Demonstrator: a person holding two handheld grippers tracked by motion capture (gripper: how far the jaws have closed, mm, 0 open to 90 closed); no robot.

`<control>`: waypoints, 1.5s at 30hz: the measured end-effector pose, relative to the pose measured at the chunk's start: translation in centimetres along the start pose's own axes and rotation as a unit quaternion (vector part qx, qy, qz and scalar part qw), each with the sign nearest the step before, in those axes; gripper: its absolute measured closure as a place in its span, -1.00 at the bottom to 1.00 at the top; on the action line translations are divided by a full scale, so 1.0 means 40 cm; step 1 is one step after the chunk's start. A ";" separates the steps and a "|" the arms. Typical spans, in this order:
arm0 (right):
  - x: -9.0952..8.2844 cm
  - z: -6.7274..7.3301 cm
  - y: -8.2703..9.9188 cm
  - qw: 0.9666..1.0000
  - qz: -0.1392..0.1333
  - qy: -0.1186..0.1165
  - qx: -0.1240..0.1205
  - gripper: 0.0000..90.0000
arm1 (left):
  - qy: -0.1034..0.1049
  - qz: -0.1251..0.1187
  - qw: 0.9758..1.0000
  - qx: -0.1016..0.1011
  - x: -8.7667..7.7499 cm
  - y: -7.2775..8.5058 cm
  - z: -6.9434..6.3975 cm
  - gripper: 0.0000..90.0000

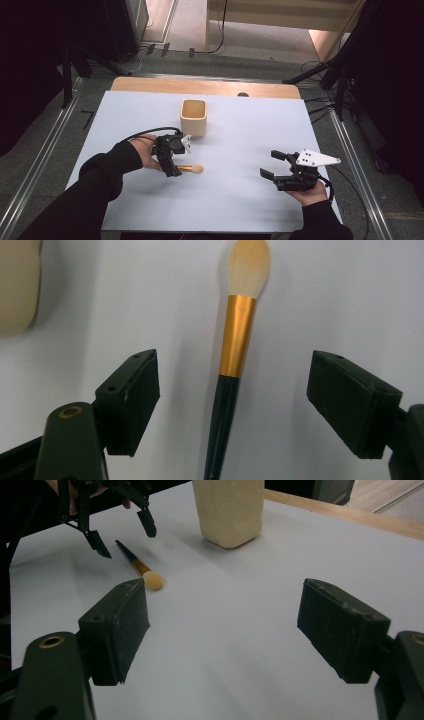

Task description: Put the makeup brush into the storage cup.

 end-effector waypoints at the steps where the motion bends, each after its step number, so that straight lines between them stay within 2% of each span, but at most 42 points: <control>1: 0.000 0.000 0.000 1.000 0.000 0.000 0.000 -0.53 | 0.001 0.000 1.000 0.000 0.001 -0.001 -0.001 -0.51; 9: 0.000 0.000 0.000 1.000 0.001 0.000 0.000 -0.53 | 0.001 0.011 1.000 0.014 0.018 -0.007 -0.004 -0.50; 17: 0.000 0.000 0.000 1.000 0.001 0.000 -0.002 -0.53 | 0.007 0.017 1.000 0.014 0.034 -0.010 -0.004 -0.47; 25: 0.001 0.000 0.000 1.000 0.002 0.002 -0.002 -0.53 | 0.008 0.019 1.000 0.019 0.046 -0.014 -0.003 -0.24; 32: 0.000 0.000 0.000 1.000 0.003 0.002 -0.003 -0.52 | 0.007 0.033 0.999 0.020 0.058 -0.016 -0.003 -0.09; 37: 0.000 0.000 0.000 1.000 0.004 0.002 -0.004 -0.52 | 0.004 0.033 0.999 0.022 0.062 -0.014 0.002 0.04; 38: 0.000 0.000 0.000 1.000 0.004 0.002 -0.003 -0.52 | -0.003 0.033 0.999 0.026 0.062 -0.013 0.002 0.08; 45: 0.001 0.002 0.000 1.000 0.007 0.002 -0.003 -0.52 | -0.011 0.041 0.999 0.030 0.060 -0.015 -0.009 0.23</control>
Point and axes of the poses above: each handheld gripper's, and its own axes: x roughly forward along the jaws, y roughly out of its underside, z roughly to its left, the point moved 2 cm from there along x, roughly forward along the jaws, and after that the axes turned 9 degrees about z, right-handed, at the moved point
